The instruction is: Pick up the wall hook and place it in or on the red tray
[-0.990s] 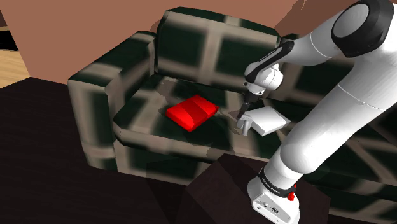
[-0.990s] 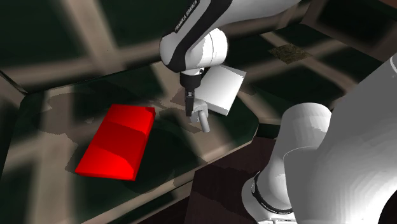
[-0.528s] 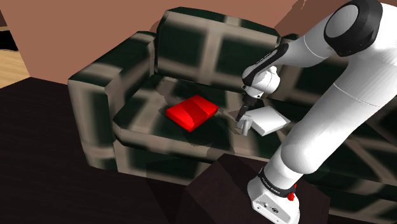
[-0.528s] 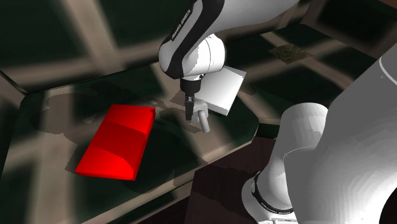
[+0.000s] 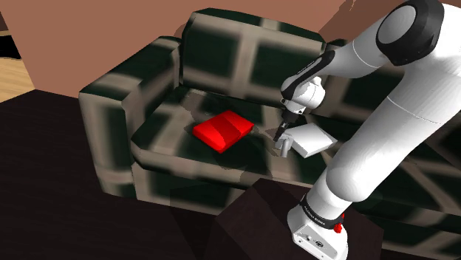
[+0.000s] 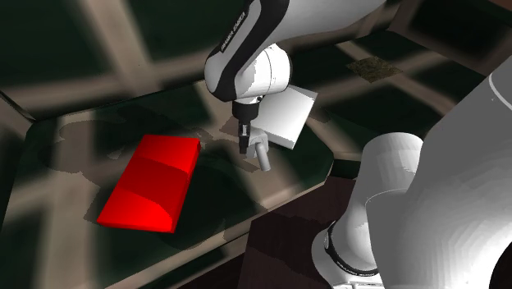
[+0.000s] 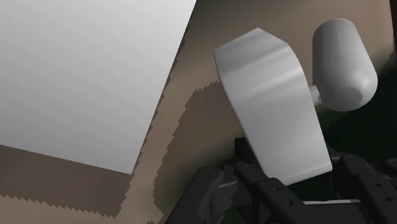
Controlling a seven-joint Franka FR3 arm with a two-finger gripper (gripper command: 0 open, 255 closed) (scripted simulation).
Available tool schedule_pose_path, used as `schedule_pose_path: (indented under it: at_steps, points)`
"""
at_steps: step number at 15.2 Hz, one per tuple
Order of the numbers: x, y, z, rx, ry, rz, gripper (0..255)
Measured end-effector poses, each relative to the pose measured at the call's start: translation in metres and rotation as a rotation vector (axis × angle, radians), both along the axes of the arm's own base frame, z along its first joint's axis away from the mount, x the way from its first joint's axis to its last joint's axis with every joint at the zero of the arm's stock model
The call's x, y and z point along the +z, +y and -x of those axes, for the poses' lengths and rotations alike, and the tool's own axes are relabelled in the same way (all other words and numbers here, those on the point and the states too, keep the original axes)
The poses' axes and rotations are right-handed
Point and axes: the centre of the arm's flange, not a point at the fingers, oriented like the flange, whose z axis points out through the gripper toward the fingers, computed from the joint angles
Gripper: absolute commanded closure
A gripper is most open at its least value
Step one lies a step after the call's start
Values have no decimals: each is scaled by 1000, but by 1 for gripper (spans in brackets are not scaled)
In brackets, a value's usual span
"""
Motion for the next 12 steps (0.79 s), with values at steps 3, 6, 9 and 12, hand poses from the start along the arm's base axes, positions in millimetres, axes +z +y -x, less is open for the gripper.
schedule_pose_path:
  at_steps: [3, 6, 9, 12]
  points:
    - [0, 0, 0, 0, 0, 0, 255]
    - [0, 0, 0, 0, 0, 0, 255]
    - [11, 0, 0, -1, 0, 0, 255]
    - [27, 0, 0, -1, 0, 0, 255]
